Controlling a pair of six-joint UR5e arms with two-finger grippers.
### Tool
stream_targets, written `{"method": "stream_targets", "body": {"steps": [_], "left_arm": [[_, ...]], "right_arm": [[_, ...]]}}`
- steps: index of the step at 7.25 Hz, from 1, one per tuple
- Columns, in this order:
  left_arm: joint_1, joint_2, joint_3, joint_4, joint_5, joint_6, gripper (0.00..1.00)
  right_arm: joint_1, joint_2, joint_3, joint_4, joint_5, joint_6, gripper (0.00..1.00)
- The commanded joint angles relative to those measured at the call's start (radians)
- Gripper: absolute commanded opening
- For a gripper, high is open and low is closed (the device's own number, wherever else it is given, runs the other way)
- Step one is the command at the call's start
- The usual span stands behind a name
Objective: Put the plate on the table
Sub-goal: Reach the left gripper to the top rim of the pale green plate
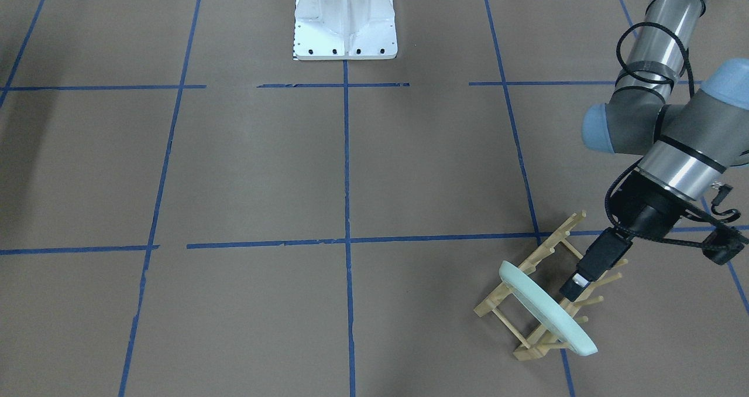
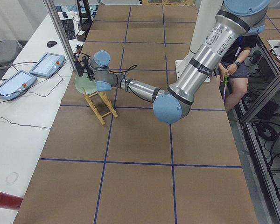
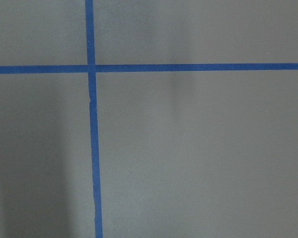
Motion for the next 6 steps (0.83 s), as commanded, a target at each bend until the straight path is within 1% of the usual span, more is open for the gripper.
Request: {"method": "stream_targets", "body": {"steps": [1, 2, 4, 5, 6], "left_arm": [[0.022, -0.018, 0.028, -0.022, 0.020, -0.005, 0.81], [0.023, -0.029, 0.034, -0.022, 0.020, -0.005, 0.67], [0.025, -0.029, 0.037, -0.024, 0.019, -0.002, 0.30], [0.025, -0.029, 0.037, -0.024, 0.020, 0.001, 0.08], [0.023, -0.029, 0.035, -0.025, 0.019, 0.001, 0.00]], "right_arm": [[0.000, 0.000, 0.000, 0.000, 0.000, 0.000, 1.00], [0.000, 0.000, 0.000, 0.000, 0.000, 0.000, 1.00], [0.000, 0.000, 0.000, 0.000, 0.000, 0.001, 1.00], [0.000, 0.000, 0.000, 0.000, 0.000, 0.000, 1.00], [0.000, 0.000, 0.000, 0.000, 0.000, 0.000, 1.00]]}}
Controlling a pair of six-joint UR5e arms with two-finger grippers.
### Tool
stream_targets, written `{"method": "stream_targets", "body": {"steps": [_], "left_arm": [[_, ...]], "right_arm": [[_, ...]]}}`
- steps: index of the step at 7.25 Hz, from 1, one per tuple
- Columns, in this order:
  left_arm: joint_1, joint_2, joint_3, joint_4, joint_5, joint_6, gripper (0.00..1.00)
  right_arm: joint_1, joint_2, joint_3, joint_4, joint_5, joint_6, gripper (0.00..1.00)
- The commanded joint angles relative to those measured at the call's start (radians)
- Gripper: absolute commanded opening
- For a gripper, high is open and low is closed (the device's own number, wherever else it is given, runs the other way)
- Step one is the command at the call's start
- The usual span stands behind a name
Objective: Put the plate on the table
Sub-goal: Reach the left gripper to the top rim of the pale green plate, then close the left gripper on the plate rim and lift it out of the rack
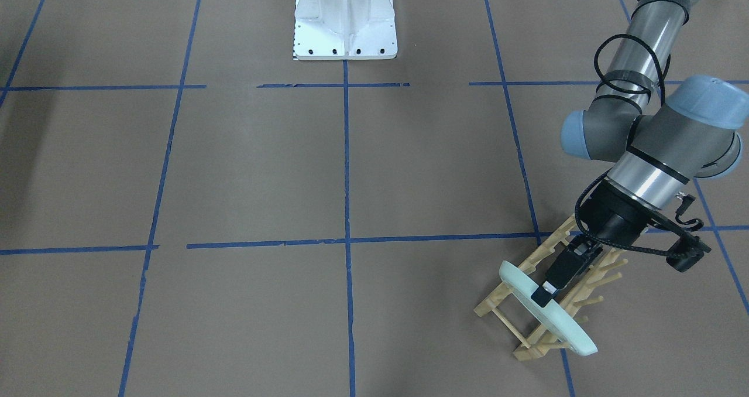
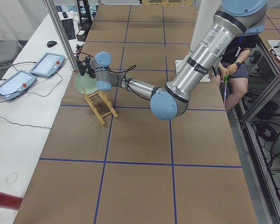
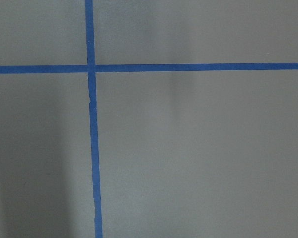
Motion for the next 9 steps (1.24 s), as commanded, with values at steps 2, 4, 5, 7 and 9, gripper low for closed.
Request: {"method": "stream_targets", "body": {"steps": [2, 4, 5, 7, 9], "left_arm": [[-0.015, 0.004, -0.003, -0.043, -0.007, 0.001, 0.00], [-0.060, 0.004, -0.020, -0.077, -0.012, -0.006, 0.00], [-0.093, 0.005, -0.026, -0.080, -0.059, -0.006, 0.00], [-0.181, 0.002, -0.057, -0.101, -0.156, -0.011, 0.00], [-0.219, -0.001, -0.161, -0.085, -0.182, -0.086, 0.00]], "right_arm": [[0.000, 0.000, 0.000, 0.000, 0.000, 0.001, 1.00], [0.000, 0.000, 0.000, 0.000, 0.000, -0.001, 1.00], [0.000, 0.000, 0.000, 0.000, 0.000, -0.001, 1.00], [0.000, 0.000, 0.000, 0.000, 0.000, -0.001, 1.00], [0.000, 0.000, 0.000, 0.000, 0.000, -0.001, 1.00]]}}
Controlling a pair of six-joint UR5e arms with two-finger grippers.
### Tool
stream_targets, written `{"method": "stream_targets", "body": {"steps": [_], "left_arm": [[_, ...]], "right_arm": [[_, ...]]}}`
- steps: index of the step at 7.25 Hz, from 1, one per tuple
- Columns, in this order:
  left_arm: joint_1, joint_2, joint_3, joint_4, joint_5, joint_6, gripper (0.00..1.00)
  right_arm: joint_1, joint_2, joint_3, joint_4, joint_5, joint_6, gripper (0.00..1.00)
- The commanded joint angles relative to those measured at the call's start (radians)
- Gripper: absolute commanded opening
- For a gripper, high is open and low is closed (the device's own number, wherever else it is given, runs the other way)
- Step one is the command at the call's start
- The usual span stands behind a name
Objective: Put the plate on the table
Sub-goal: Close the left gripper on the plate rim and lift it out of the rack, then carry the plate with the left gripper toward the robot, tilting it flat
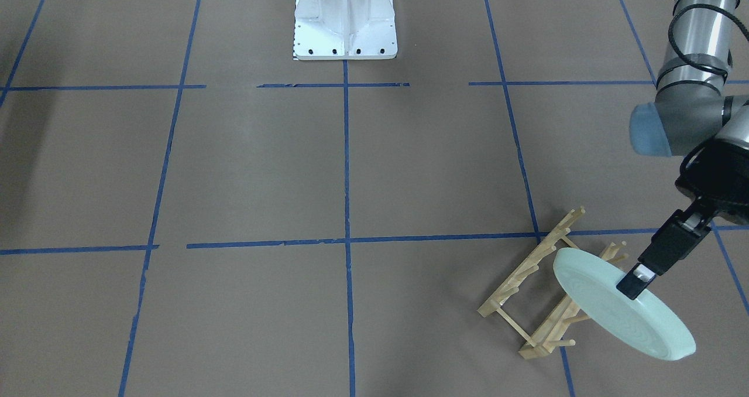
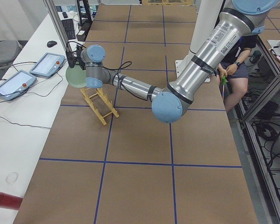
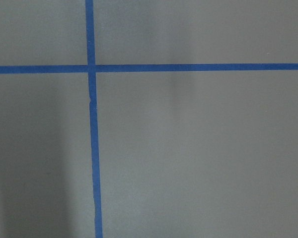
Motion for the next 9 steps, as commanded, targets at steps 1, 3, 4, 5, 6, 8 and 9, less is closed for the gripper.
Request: {"method": "stream_targets", "body": {"steps": [1, 3, 4, 5, 6, 8, 9], "left_arm": [[-0.025, 0.000, -0.144, 0.108, -0.112, -0.022, 0.00], [-0.023, 0.007, -0.374, 0.451, -0.138, 0.140, 0.00], [-0.019, 0.007, -0.457, 0.598, -0.133, 0.224, 0.00], [0.044, 0.000, -0.529, 0.715, -0.122, 0.268, 0.00], [0.105, -0.004, -0.573, 0.817, -0.100, 0.323, 0.00], [0.348, -0.033, -0.671, 1.139, 0.215, 0.500, 0.00], [0.450, -0.076, -0.671, 1.280, 0.341, 0.592, 0.00]], "right_arm": [[0.000, 0.000, 0.000, 0.000, 0.000, 0.000, 1.00], [0.000, 0.000, 0.000, 0.000, 0.000, 0.002, 1.00], [0.000, 0.000, 0.000, 0.000, 0.000, 0.000, 1.00], [0.000, 0.000, 0.000, 0.000, 0.000, 0.002, 1.00], [0.000, 0.000, 0.000, 0.000, 0.000, 0.000, 1.00], [0.000, 0.000, 0.000, 0.000, 0.000, 0.000, 1.00], [0.000, 0.000, 0.000, 0.000, 0.000, 0.002, 1.00]]}}
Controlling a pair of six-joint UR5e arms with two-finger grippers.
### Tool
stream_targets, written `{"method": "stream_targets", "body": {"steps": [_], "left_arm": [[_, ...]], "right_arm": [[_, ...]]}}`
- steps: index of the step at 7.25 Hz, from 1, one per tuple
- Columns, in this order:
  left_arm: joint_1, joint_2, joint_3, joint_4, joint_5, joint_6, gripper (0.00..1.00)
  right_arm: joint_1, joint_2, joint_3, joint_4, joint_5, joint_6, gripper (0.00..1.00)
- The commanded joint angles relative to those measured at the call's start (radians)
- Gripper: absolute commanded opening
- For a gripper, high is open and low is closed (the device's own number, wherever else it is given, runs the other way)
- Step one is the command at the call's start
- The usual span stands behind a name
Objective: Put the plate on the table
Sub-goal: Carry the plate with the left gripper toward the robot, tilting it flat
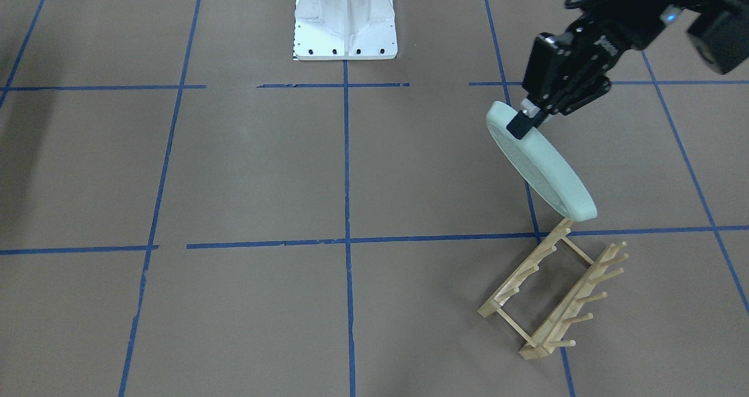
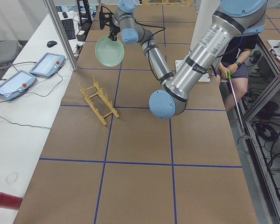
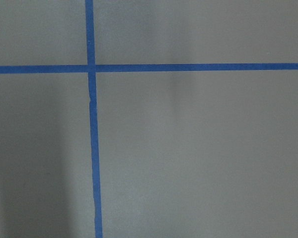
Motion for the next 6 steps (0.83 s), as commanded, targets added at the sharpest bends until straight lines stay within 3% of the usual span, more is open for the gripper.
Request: {"method": "stream_targets", "body": {"steps": [1, 3, 6], "left_arm": [[0.240, -0.045, -0.012, 0.234, 0.307, 0.201, 0.00], [0.435, -0.041, 0.052, 0.275, 0.583, 0.423, 0.00], [0.471, -0.047, 0.066, 0.384, 0.589, 0.679, 0.00]], "right_arm": [[0.000, 0.000, 0.000, 0.000, 0.001, 0.000, 1.00], [0.000, 0.000, 0.000, 0.000, 0.000, 0.000, 1.00], [0.000, 0.000, 0.000, 0.000, 0.000, 0.000, 1.00]]}}
